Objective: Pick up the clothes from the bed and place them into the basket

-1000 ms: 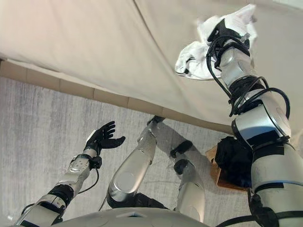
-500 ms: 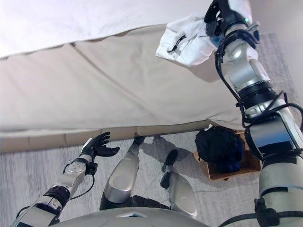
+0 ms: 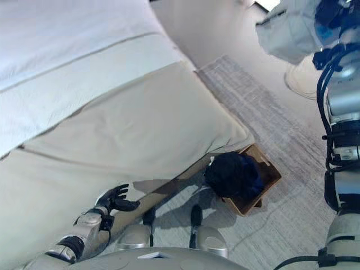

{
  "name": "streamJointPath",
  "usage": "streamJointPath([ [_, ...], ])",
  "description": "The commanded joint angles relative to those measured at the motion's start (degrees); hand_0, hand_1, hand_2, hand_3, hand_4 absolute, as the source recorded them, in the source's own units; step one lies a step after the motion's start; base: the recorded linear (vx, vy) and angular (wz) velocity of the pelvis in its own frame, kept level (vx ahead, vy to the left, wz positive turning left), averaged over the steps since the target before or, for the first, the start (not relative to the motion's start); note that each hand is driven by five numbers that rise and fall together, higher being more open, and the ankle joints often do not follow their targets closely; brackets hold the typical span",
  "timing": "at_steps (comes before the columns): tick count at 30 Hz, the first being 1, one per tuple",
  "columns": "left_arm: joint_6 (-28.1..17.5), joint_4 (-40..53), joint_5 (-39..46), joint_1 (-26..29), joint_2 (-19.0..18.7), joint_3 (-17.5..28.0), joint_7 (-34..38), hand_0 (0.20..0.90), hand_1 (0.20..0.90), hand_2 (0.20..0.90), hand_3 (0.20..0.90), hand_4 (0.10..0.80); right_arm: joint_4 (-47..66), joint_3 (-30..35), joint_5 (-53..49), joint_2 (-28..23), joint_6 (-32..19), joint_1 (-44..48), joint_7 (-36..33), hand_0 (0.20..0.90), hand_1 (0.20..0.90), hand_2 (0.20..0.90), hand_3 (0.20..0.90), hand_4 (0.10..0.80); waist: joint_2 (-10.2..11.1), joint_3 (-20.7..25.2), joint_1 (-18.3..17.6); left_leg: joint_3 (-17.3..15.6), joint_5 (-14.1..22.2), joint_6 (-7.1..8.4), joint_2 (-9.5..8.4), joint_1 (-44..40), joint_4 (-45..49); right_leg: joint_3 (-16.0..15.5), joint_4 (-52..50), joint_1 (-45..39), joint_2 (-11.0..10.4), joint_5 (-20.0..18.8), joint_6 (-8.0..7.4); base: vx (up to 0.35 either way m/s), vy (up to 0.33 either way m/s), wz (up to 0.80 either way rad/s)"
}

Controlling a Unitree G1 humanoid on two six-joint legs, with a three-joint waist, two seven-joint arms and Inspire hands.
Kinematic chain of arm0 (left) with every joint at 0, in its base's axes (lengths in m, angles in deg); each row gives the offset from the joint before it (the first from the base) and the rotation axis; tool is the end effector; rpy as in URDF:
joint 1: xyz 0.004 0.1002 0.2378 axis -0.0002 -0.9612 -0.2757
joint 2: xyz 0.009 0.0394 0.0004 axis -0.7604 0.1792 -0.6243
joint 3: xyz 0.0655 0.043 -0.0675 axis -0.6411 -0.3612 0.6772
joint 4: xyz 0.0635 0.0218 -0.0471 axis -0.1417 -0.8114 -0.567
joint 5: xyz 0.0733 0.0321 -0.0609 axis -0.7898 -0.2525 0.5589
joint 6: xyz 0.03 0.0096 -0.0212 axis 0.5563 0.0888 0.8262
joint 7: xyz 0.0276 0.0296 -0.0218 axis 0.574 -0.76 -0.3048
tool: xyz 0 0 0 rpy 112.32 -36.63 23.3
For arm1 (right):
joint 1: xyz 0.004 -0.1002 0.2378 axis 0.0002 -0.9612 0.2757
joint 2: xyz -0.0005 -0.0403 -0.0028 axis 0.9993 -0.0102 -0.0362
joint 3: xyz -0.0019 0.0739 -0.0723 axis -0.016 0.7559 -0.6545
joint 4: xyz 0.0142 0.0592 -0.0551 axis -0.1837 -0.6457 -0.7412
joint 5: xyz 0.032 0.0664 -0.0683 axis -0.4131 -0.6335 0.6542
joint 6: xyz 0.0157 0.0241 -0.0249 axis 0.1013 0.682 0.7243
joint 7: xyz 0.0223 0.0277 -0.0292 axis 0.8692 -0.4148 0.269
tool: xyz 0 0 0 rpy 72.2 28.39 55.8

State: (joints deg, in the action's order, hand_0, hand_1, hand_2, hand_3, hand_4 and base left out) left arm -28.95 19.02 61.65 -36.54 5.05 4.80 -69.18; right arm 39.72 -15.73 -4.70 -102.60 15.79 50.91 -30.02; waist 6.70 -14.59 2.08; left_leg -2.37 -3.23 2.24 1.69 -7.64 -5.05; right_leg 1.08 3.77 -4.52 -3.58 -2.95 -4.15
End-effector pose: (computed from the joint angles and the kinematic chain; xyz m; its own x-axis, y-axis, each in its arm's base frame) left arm 0.1319 0.2417 -0.0861 0.6133 0.1449 -0.7765 0.0969 0.9618 0.2561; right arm 0.3001 -0.2966 0.2640 0.7593 -0.3779 0.5297 0.6473 0.5214 -0.5559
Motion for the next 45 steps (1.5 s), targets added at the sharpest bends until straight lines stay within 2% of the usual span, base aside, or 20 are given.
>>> streamJointPath([
  [1, -1.0, -4.0, -3.1, -1.8, -0.3, -0.8, -0.3, 0.900, 0.900, 0.900, 0.900, 0.800, 4.5, 1.2, 0.5, -5.1, -5.3, -1.9, 0.0, 0.300, 0.300, 0.300, 0.200, 0.100, -1.2, 9.4, -0.9, 0.9, 7.5, -1.77, -0.65, 1.6, 5.1, -1.7, -4.9, 0.8, -0.4, 2.7, -0.14, 0.051, -0.040, -0.32],
  [9, -0.4, -2.8, -5.9, -2.0, -0.6, -1.3, -1.6, 0.900, 0.900, 0.900, 0.900, 0.800, 1.9, 1.4, 3.6, -2.3, -5.1, -9.3, 5.5, 0.300, 0.300, 0.300, 0.200, 0.100, -1.8, 8.6, -2.0, -0.1, 9.6, -1.96, -0.94, 1.8, 9.4, -0.5, -5.0, 0.6, -0.8, 2.5, 0.23, 0.063, -0.064, -0.19],
  [14, -0.6, -1.0, -6.4, -1.6, -0.6, -2.1, -1.9, 0.900, 0.900, 0.900, 0.900, 0.800, 1.1, 0.5, 5.0, 1.5, -4.3, -11.9, 5.0, 0.300, 0.300, 0.300, 0.200, 0.100, -2.6, 6.8, -1.8, 0.2, 10.4, -2.06, -0.97, 2.7, 11.5, -0.5, -5.5, 1.2, -1.2, 2.5, 0.36, 0.042, -0.112, -0.06],
  [20, -1.5, 0.7, -5.4, 0.8, -0.5, -4.6, -1.4, 0.900, 0.900, 0.900, 0.900, 0.800, -1.5, -1.9, 5.7, 5.9, -2.9, -12.7, 3.2, 0.300, 0.300, 0.300, 0.200, 0.100, -4.6, 2.6, -2.4, 1.0, 10.9, -1.84, -0.99, 7.3, 16.3, -0.3, -8.8, 5.0, -1.5, 3.2, 0.98, -0.061, -0.112, -0.03],
  [24, -3.0, 2.1, -2.6, 4.6, -0.1, -6.4, 0.2, 0.900, 0.900, 0.900, 0.900, 0.800, -5.2, -4.1, 5.4, 8.3, -3.2, -11.2, 0.1, 0.300, 0.300, 0.300, 0.200, 0.100, -6.8, -3.1, -3.1, 2.2, 10.4, -1.70, -1.34, 12.7, 18.9, -0.5, -12.1, 9.9, -1.5, 4.1, 1.70, -0.210, -0.083, 0.05],
  [26, -3.0, 2.1, -2.6, 4.6, -0.1, -6.4, 0.2, 0.900, 0.900, 0.900, 0.900, 0.800, -5.3, -4.1, 5.4, 8.3, -3.2, -11.1, 0.1, 0.300, 0.300, 0.300, 0.200, 0.100, -6.8, -3.1, -3.2, 2.3, 10.4, -1.70, -1.34, 12.8, 18.9, -0.5, -12.1, 10.0, -1.5, 4.1, 1.70, -0.162, -0.042, 0.02],
  [27, -4.1, 3.9, -1.1, 6.5, 0.0, -7.4, 1.2, 0.900, 0.900, 0.900, 0.900, 0.800, -8.0, -5.5, 5.1, 9.0, -3.6, -9.4, -2.2, 0.300, 0.300, 0.300, 0.200, 0.100, -8.3, -7.1, -3.4, 3.0, 9.4, -1.65, -1.58, 16.8, 20.3, -1.0, -14.4, 14.1, -1.5, 4.0, 2.24, -0.332, -0.074, -0.01],
  [29, -5.1, 5.3, 0.5, 7.8, 0.0, -8.4, 2.0, 0.900, 0.900, 0.900, 0.900, 0.800, -10.9, -7.1, 4.5, 9.0, -3.7, -7.3, -3.6, 0.300, 0.300, 0.300, 0.200, 0.100, -9.7, -9.4, -3.5, 3.5, 8.3, -1.58, -1.88, 20.1, 21.0, -1.3, -16.0, 17.7, -1.4, 4.0, 2.65, -0.332, -0.071, -0.01],
  [34, -7.2, 8.7, 3.7, 9.7, 0.2, -9.7, 3.6, 0.900, 0.900, 0.900, 0.900, 0.800, -19.0, -10.8, 3.8, 8.8, -1.9, -1.2, -5.6, 0.300, 0.300, 0.300, 0.200, 0.100, -12.6, -13.4, -3.3, 4.3, 6.4, -1.48, -2.75, 26.9, 22.8, -2.1, -19.7, 25.0, -1.4, 4.3, 3.46, -0.169, -0.048, -0.01],
  [37, -7.6, 11.2, 5.4, 9.7, -0.3, -9.9, 3.7, 0.900, 0.900, 0.900, 0.900, 0.800, -22.8, -13.0, 4.7, 8.0, 1.5, 1.7, -5.6, 0.300, 0.300, 0.300, 0.200, 0.100, -14.8, -15.2, -3.0, 4.7, 5.2, -1.27, -3.31, 30.4, 24.0, -2.5, -22.1, 28.8, -1.4, 4.6, 3.90, -0.096, -0.011, 0.04],
  [38, -7.8, 11.4, 5.5, 9.7, -0.4, -10.0, 3.6, 0.900, 0.900, 0.900, 0.900, 0.800, -24.4, -13.4, 4.5, 7.8, 1.5, 2.4, -6.1, 0.385, 0.385, 0.385, 0.299, 0.199, -15.2, -15.2, -2.9, 4.8, 4.7, -1.23, -3.30, 30.9, 23.6, -2.4, -22.3, 29.5, -1.3, 4.7, 3.99, -0.063, -0.016, -0.01],
  [39, -8.0, 11.9, 6.0, 9.9, -0.6, -10.6, 3.6, 0.900, 0.900, 0.900, 0.900, 0.800, -28.3, -13.6, 4.0, 7.8, 1.3, 3.8, -6.9, 0.794, 0.794, 0.794, 0.776, 0.676, -16.0, -15.2, -2.5, 4.8, 3.9, -1.24, -3.36, 31.6, 22.7, -2.5, -22.7, 30.6, -1.1, 4.8, 4.04, -0.062, -0.019, 0.00],
  [40, -8.3, 11.8, 6.3, 10.2, -0.7, -11.1, 3.8, 0.900, 0.900, 0.900, 0.900, 0.800, -30.5, -13.9, 2.9, 7.9, 1.0, 4.6, -7.5, 0.900, 0.900, 0.900, 0.900, 0.800, -16.5, -15.2, -2.2, 4.7, 3.3, -1.26, -3.27, 31.9, 21.9, -2.7, -22.8, 31.2, -1.1, 4.9, 4.02, -0.062, -0.020, 0.09],
  [45, -8.6, 11.4, 8.0, 10.6, -0.9, -11.7, 3.7, 0.900, 0.900, 0.900, 0.900, 0.800, -37.0, -12.1, -2.3, 7.9, -0.1, 8.6, -9.6, 0.900, 0.900, 0.900, 0.900, 0.800, -17.8, -15.2, -1.3, 5.1, 1.6, -0.99, -3.55, 32.7, 19.2, -2.9, -22.0, 32.7, -0.9, 4.5, 3.87, -0.031, 0.014, 0.09],
])
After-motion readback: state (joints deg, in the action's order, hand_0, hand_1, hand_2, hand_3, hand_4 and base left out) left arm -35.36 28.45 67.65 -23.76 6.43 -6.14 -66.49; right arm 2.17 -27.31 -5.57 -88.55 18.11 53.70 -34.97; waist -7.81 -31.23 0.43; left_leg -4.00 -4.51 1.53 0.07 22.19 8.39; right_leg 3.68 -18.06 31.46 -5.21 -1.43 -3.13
